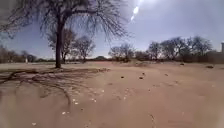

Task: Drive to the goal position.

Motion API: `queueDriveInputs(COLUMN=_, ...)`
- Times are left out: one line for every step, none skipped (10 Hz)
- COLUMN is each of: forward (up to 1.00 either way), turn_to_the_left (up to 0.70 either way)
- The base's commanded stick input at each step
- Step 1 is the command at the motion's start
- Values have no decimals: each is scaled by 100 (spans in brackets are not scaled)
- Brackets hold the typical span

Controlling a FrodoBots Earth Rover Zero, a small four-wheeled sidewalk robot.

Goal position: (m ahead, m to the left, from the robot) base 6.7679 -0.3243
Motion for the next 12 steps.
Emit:
queueDriveInputs(forward=100, turn_to_the_left=0)
queueDriveInputs(forward=100, turn_to_the_left=0)
queueDriveInputs(forward=100, turn_to_the_left=0)
queueDriveInputs(forward=100, turn_to_the_left=0)
queueDriveInputs(forward=100, turn_to_the_left=0)
queueDriveInputs(forward=100, turn_to_the_left=0)
queueDriveInputs(forward=100, turn_to_the_left=0)
queueDriveInputs(forward=100, turn_to_the_left=0)
queueDriveInputs(forward=100, turn_to_the_left=0)
queueDriveInputs(forward=100, turn_to_the_left=0)
queueDriveInputs(forward=100, turn_to_the_left=0)
queueDriveInputs(forward=100, turn_to_the_left=0)
